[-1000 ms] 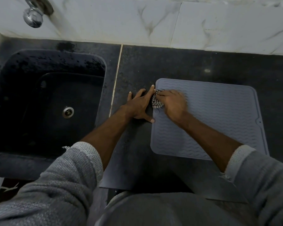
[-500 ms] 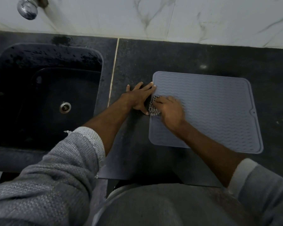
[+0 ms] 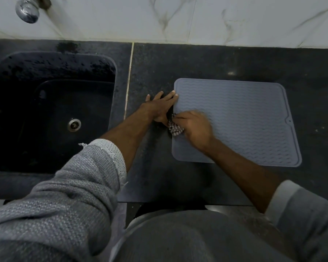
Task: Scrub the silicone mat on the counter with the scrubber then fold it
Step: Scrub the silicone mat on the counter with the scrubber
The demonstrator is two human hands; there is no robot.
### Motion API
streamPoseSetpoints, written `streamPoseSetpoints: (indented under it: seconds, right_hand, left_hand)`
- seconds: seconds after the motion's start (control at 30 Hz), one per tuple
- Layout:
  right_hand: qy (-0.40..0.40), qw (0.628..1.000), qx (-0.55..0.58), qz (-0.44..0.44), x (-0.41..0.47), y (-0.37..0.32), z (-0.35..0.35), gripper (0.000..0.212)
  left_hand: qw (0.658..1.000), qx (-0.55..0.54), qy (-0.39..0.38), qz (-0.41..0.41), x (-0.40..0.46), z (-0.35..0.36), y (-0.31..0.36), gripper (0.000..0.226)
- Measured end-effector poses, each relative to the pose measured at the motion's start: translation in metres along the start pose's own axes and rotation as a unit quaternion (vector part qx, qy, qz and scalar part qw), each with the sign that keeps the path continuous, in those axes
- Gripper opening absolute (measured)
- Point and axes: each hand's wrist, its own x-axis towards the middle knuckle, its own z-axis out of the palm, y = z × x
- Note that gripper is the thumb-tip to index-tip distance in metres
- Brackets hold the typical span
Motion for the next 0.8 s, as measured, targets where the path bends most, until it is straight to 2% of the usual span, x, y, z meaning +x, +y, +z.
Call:
streamPoseSetpoints:
  seconds: [0.13,0.23,0.4,0.57,0.67,0.8]
  right_hand:
    - [-0.008,1.0,-0.022,0.01,-0.016,-0.007,0.018,0.042]
    - [-0.003,1.0,0.001,-0.004,-0.043,-0.013,0.024,0.046]
    - [0.057,0.998,-0.018,-0.038,-0.088,-0.025,0.039,0.049]
    - [0.076,0.996,-0.027,-0.048,-0.089,-0.025,0.041,0.051]
    - [0.076,0.995,-0.017,-0.056,-0.09,-0.024,0.038,0.052]
    - [0.07,0.994,0.07,-0.049,-0.089,-0.021,0.028,0.053]
  left_hand:
    - [1.0,0.007,0.002,0.004,0.002,0.001,-0.002,0.122]
    - [1.0,0.004,-0.005,0.003,0.003,0.001,-0.002,0.124]
    - [1.0,0.004,0.002,0.001,0.004,0.001,-0.001,0.124]
    - [1.0,0.008,0.012,0.002,0.002,0.003,0.0,0.123]
    - [0.999,-0.017,0.037,0.001,-0.002,0.008,0.001,0.123]
    - [0.991,-0.06,0.115,-0.022,-0.02,0.032,0.002,0.111]
